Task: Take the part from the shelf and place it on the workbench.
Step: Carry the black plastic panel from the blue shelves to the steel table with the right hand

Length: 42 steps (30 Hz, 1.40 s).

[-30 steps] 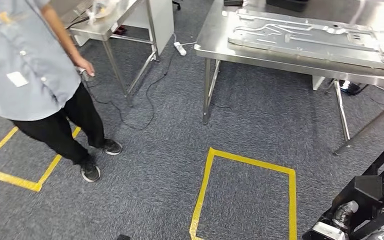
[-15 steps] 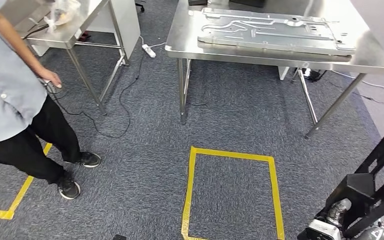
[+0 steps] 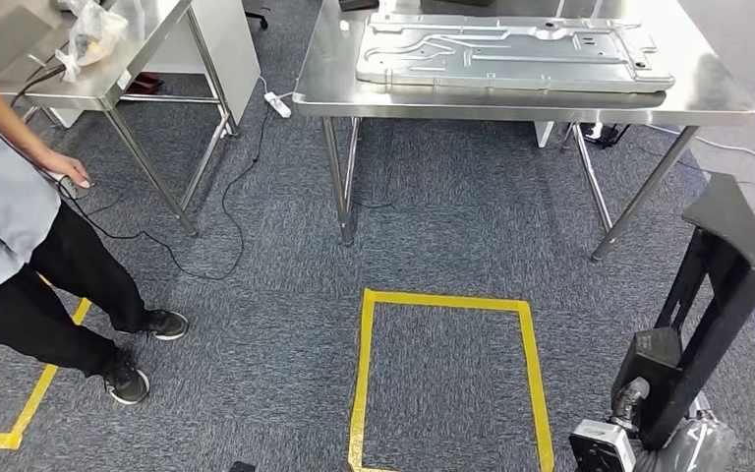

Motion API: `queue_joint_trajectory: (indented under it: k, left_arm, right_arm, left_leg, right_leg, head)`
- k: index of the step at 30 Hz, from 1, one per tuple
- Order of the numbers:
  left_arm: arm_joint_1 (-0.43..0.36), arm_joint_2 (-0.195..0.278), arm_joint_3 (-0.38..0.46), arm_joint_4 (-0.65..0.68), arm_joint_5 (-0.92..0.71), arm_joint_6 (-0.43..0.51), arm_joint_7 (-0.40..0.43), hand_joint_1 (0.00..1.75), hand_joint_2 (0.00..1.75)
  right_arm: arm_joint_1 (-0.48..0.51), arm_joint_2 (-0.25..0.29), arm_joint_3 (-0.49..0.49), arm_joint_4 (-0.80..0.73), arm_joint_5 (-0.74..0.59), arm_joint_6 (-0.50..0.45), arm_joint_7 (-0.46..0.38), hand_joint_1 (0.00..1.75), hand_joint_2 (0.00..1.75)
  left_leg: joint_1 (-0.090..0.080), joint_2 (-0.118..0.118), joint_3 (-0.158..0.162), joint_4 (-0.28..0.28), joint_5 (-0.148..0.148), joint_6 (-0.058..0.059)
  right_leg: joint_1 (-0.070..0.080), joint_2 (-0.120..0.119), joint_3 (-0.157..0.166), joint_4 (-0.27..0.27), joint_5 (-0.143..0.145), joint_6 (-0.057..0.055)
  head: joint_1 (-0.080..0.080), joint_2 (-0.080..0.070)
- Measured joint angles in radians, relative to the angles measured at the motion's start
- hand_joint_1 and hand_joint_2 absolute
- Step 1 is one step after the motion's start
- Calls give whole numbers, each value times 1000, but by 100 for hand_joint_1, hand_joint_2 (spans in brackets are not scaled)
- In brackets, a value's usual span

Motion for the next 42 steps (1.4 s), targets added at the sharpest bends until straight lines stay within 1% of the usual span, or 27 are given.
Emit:
queue_joint_trajectory:
  k: [1, 2, 4, 6, 8, 11, 13, 15, 16, 17, 18, 19, 21, 22, 24, 26, 27, 28, 30, 31, 32, 33, 35, 37, 39, 41, 42]
  left_arm:
    - [1, 0, 0, 0, 0, -5, -1, 0, 175]
    - [2, 0, 0, 0, 0, -10, -2, 0, 175]
    - [3, 1, 0, 0, 0, -14, -3, 0, 175]
    - [2, 6, 0, 0, 0, -16, -3, 0, 175]
    - [1, 8, 0, 0, 0, -17, -4, 0, 175]
    - [3, 7, 0, 0, 2, -21, -5, 0, 175]
    - [3, 7, 0, 0, 1, -22, -7, 0, 175]
    - [2, 7, 0, 0, -1, -21, -7, 0, 175]
    - [2, 7, 0, 0, -1, -21, -7, 0, 175]
    - [3, 7, 0, 0, -1, -21, -7, 0, 175]
    - [4, 7, 0, 0, -1, -20, -7, 0, 175]
    - [4, 7, 0, 0, -1, -20, -7, 0, 175]
    - [3, 7, 0, 0, -2, -19, -7, 0, 175]
    - [3, 7, 0, 0, -2, -19, -7, 0, 175]
    - [1, 7, 0, 0, -2, -19, -7, 0, 175]
    - [1, 7, 0, 0, -3, -18, -8, 0, 175]
    - [0, 7, 0, 0, -4, -18, -8, 0, 175]
    - [0, 7, 0, 0, -4, -17, -8, 0, 175]
    - [1, 7, 0, 0, -7, -17, -9, 0, 175]
    - [2, 7, 0, 0, -8, -17, -9, 0, 175]
    - [3, 7, 0, 0, -10, -17, -9, 0, 175]
    - [5, 7, 0, 0, -11, -17, -9, 0, 175]
    - [6, 8, 0, 0, -12, -17, -9, 0, 175]
    - [5, 9, 0, 0, -12, -17, -9, 0, 175]
    - [3, 9, 0, 0, -12, -17, -10, 0, 175]
    - [3, 9, 0, 0, -12, -17, -10, 0, 175]
    - [4, 9, 0, 0, -12, -18, -10, 0, 175]
  right_arm:
    - [-1, 0, 2, 3, 4, -3, 1, 175, 175]
    - [-1, -1, 4, 5, 7, -5, 2, 175, 175]
    - [-3, -1, 9, 8, 14, -9, 3, 175, 175]
    - [-6, -1, 13, 11, 16, -14, 5, 175, 175]
    - [-9, -2, 15, 13, 16, -17, 8, 175, 175]
    - [-10, -5, 17, 15, 16, -17, 13, 175, 175]
    - [-13, -9, 17, 15, 15, -18, 14, 175, 175]
    - [-15, -10, 17, 17, 15, -18, 14, 175, 175]
    - [-15, -11, 17, 18, 15, -18, 14, 175, 175]
    - [-15, -11, 17, 20, 15, -18, 14, 175, 175]
    - [-15, -12, 17, 21, 15, -18, 15, 175, 175]
    - [-15, -12, 17, 21, 15, -18, 15, 175, 175]
    - [-16, -13, 18, 22, 15, -18, 14, 175, 175]
    - [-17, -13, 18, 23, 15, -18, 14, 175, 175]
    - [-17, -13, 18, 23, 15, -18, 15, 175, 175]
    - [-16, -14, 18, 22, 13, -18, 15, 175, 175]
    - [-17, -14, 18, 22, 10, -18, 15, 175, 175]
    - [-17, -14, 18, 21, 7, -18, 14, 175, 175]
    - [-17, -14, 19, 21, 0, -18, 13, 175, 175]
    - [-17, -14, 19, 21, -3, -18, 12, 175, 175]
    - [-17, -14, 19, 21, -6, -18, 11, 175, 175]
    - [-17, -14, 19, 21, -9, -18, 10, 175, 175]
    - [-17, -14, 19, 21, -11, -18, 5, 175, 175]
    - [-19, -14, 19, 21, -13, -18, 1, 175, 175]
    - [-21, -14, 19, 21, -15, -18, -2, 175, 175]
    - [-22, -15, 19, 21, -17, -18, -2, 175, 175]
    - [-23, -15, 19, 20, -17, -18, -3, 175, 175]
  left_leg:
    - [-1, -1, -21, 32, 1, 3]
    - [-3, -1, -23, 24, 22, 7]
    - [-10, -4, 22, -95, 101, 27]
    - [-19, -10, 69, -213, 148, 48]
    - [-26, -13, 81, -246, 149, 55]
    - [-21, -9, 93, -266, 156, 57]
    - [-15, -6, 104, -277, 159, 62]
    - [-14, -4, 107, -278, 155, 64]
    - [-14, -4, 109, -277, 153, 64]
    - [-13, -3, 113, -276, 149, 62]
    - [-11, -3, 119, -275, 144, 59]
    - [-10, -3, 126, -274, 138, 54]
    - [-11, -4, 135, -270, 125, 42]
    - [-13, -3, 137, -269, 120, 36]
    - [-14, -1, 140, -272, 114, 25]
    - [-11, 0, 146, -264, 102, 14]
    - [-10, 0, 137, -239, 86, 10]
    - [-9, -1, 115, -189, 61, 7]
    - [-8, -2, 36, -46, 3, 3]
    - [-8, -2, -4, 15, -12, 2]
    - [-8, -2, -28, 41, -4, 2]
    - [-8, -2, -35, 31, 23, 4]
    - [-9, -3, 2, -94, 119, 13]
    - [-13, -5, 48, -211, 172, 23]
    - [-19, -6, 61, -236, 166, 32]
    - [-17, -7, 69, -246, 165, 42]
    - [-14, -6, 76, -253, 165, 47]
  right_leg:
    - [4, 2, 2, 0, -2, -3]
    - [7, 4, 5, 0, -4, -4]
    - [13, 10, 14, 0, -8, -6]
    - [17, 14, 16, 3, -13, -1]
    - [13, 15, 12, 4, -14, 10]
    - [10, 13, 10, 16, -25, 26]
    - [8, 9, -28, 97, -68, 36]
    - [2, 7, -101, 228, -119, 45]
    - [-1, 7, -129, 270, -125, 50]
    - [-5, 5, -138, 275, -109, 54]
    - [-9, 3, -125, 237, -74, 56]
    - [-12, -1, -95, 168, -30, 59]
    - [-12, -7, -36, 44, 18, 57]
    - [-10, -8, -21, 15, 22, 53]
    - [-4, -4, -16, 7, 12, 40]
    - [-7, -1, -7, 1, 9, 25]
    - [-9, -1, -1, -3, 7, 17]
    - [-10, -1, 5, -6, 5, 11]
    - [-8, -2, 12, -6, -3, 2]
    - [-6, -1, 15, -6, -7, 0]
    - [-5, 1, 21, -6, -11, 0]
    - [-4, 4, 28, -6, -17, 0]
    - [-3, 8, 47, -6, -31, 5]
    - [1, 11, 58, -4, -46, 15]
    - [2, 11, 60, -6, -55, 27]
    - [0, 10, 65, -6, -61, 38]
    - [0, 8, 61, 11, -72, 43]
  head:
    - [0, 0]
    - [0, 0]
    - [0, 0]
    - [2, 0]
    - [4, 0]
    - [5, 0]
    - [8, 0]
    - [9, 0]
    - [9, 0]
    - [9, 0]
    - [9, 0]
    - [9, 0]
    - [9, 0]
    - [9, 0]
    - [8, 0]
    - [7, 0]
    - [7, 0]
    - [6, 0]
    - [4, 0]
    - [5, 0]
    - [4, 0]
    - [4, 0]
    - [5, 0]
    - [5, 0]
    - [6, 0]
    - [6, 0]
    - [7, 0]
